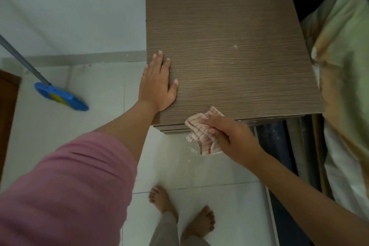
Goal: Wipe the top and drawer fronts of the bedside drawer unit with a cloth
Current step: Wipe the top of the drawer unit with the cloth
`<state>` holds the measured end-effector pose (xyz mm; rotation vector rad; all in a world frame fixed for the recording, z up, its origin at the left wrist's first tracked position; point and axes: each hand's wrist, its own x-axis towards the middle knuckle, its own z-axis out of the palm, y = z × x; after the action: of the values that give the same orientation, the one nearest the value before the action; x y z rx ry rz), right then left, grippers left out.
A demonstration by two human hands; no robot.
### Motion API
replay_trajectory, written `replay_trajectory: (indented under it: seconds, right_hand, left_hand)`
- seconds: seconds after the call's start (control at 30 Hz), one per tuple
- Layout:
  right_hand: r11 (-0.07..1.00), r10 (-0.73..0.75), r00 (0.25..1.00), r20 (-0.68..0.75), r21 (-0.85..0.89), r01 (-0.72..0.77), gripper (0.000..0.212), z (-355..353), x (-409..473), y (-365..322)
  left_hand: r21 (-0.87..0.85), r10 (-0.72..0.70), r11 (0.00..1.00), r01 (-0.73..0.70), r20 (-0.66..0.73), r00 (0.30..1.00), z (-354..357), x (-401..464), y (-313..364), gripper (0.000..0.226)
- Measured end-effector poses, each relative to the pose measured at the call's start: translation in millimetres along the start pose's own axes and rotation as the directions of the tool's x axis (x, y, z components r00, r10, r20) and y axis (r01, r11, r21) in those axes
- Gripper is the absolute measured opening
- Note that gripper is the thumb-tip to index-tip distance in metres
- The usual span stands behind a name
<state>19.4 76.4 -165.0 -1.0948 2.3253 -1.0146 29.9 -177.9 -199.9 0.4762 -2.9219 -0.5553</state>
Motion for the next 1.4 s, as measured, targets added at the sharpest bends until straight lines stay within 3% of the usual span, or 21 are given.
replay_trajectory:
  seconds: [0.17,0.33,0.47,0.67,0.87,1.07,1.4]
  right_hand:
    - [0.995,0.104,0.953,-0.283,0.033,-0.099,0.033,-31,28,10]
    - [0.93,0.353,0.758,-0.548,0.116,-0.348,0.029,-55,76,50]
    - [0.874,0.456,0.662,-0.595,0.159,-0.46,0.03,-63,106,67]
    - [0.893,0.426,0.693,-0.582,0.149,-0.424,0.029,-51,155,65]
    - [0.933,0.34,0.8,-0.494,0.069,-0.354,0.03,-28,171,47]
    - [0.96,0.275,0.884,-0.378,0.051,-0.277,0.031,-11,162,36]
    - [0.972,0.237,0.93,-0.281,0.067,-0.227,0.029,12,118,14]
  left_hand:
    - [-0.01,-0.014,1.0,0.014,0.009,1.0,1,0,0,0.063]
    - [-0.004,-0.019,1.0,0.019,0.012,1.0,1,0,1,0.063]
    - [0.005,-0.021,1.0,0.021,0.024,1.0,1,-1,2,0.063]
    - [0.02,-0.032,0.999,0.031,0.051,0.998,2,1,0,0.065]
    - [0.025,-0.026,0.999,0.024,0.059,0.998,1,1,-1,0.064]
    - [0.017,-0.024,1.0,0.023,0.053,0.998,0,1,1,0.066]
    - [0.011,-0.064,0.998,0.064,0.029,0.998,-4,-18,3,0.057]
